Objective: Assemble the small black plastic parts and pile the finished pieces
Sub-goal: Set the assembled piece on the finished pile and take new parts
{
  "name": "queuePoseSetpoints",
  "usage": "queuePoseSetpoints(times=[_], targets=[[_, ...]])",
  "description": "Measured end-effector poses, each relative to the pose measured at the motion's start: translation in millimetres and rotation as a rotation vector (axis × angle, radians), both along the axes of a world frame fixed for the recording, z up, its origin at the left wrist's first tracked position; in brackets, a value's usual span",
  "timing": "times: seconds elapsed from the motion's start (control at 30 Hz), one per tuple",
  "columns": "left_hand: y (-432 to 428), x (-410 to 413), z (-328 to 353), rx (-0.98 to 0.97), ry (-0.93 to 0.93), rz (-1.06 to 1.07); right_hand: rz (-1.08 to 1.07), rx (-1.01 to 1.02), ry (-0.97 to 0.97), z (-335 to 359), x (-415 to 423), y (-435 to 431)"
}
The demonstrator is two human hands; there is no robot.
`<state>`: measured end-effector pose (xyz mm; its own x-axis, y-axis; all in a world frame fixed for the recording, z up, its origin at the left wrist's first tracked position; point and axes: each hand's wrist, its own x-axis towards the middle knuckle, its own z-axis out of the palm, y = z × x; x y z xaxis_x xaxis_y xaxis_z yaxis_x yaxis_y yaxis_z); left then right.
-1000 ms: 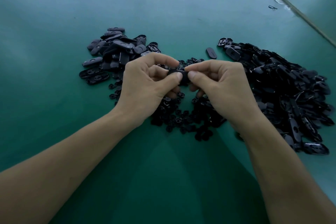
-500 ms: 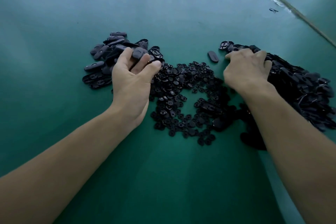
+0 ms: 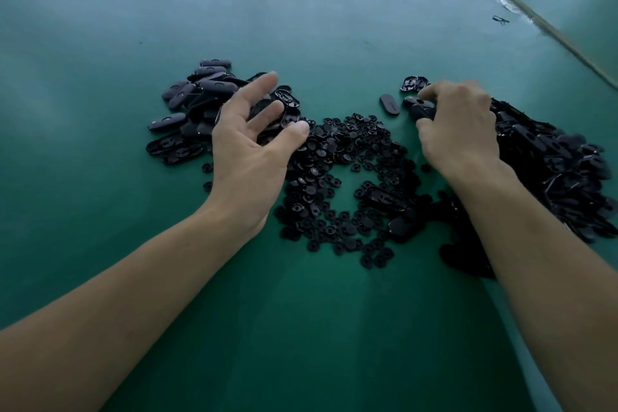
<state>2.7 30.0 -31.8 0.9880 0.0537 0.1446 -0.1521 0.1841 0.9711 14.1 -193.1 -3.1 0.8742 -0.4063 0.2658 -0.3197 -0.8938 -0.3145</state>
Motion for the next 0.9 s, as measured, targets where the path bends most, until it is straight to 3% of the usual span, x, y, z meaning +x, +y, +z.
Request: queuePoseSetpoints(times=[0.43, 0.63, 0.77, 0.9], targets=[[1.8, -3.0, -0.5, -0.009, -0.067, -0.077, 0.081, 0.399, -0.090, -2.3, -2.3, -3.9], [1.5, -2.7, -2.2, 0.018, -0.088, -0.093, 0.082, 0.371, -0.048, 0.2, -7.4, -6.9], [1.2, -2.9, -2.0, 0.006, -0.102, -0.094, 0.153, 0.595, -0.103, 10.2, -14.3, 2.0], [0.4, -5.0, -1.9, 0.011, -0.096, -0.143, 0.433, 0.883, -0.121, 22.5, -26.7, 21.7]])
